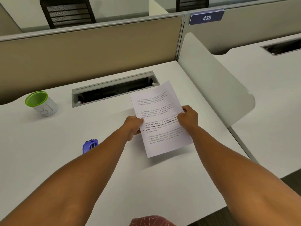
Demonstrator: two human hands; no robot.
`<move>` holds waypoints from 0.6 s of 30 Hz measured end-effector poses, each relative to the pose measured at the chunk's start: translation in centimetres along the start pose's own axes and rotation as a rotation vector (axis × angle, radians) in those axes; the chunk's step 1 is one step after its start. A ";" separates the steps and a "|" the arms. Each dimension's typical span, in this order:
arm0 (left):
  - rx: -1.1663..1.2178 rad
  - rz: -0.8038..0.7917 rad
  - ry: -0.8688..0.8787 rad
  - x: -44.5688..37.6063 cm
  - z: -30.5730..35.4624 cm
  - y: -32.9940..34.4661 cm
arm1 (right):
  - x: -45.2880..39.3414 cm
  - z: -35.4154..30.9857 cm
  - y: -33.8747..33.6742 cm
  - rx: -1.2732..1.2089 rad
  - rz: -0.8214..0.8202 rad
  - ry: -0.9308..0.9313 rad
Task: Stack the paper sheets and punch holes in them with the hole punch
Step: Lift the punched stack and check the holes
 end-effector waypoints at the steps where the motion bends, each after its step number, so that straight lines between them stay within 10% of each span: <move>1: 0.006 -0.001 -0.001 -0.4 0.1 0.3 | -0.6 0.2 0.1 -0.002 0.004 0.012; 18: 0.036 0.012 -0.091 -7.7 1.5 6.8 | -10.3 4.2 0.5 -0.003 0.129 0.195</move>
Point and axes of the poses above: each hand's wrist, its own x-axis away from the middle knuckle, its own y-axis out of the palm, z = x × y, the point moved 6 cm from there along -x, towards the middle knuckle, and after that the axes turned 10 degrees about z, right-handed, at the moved point
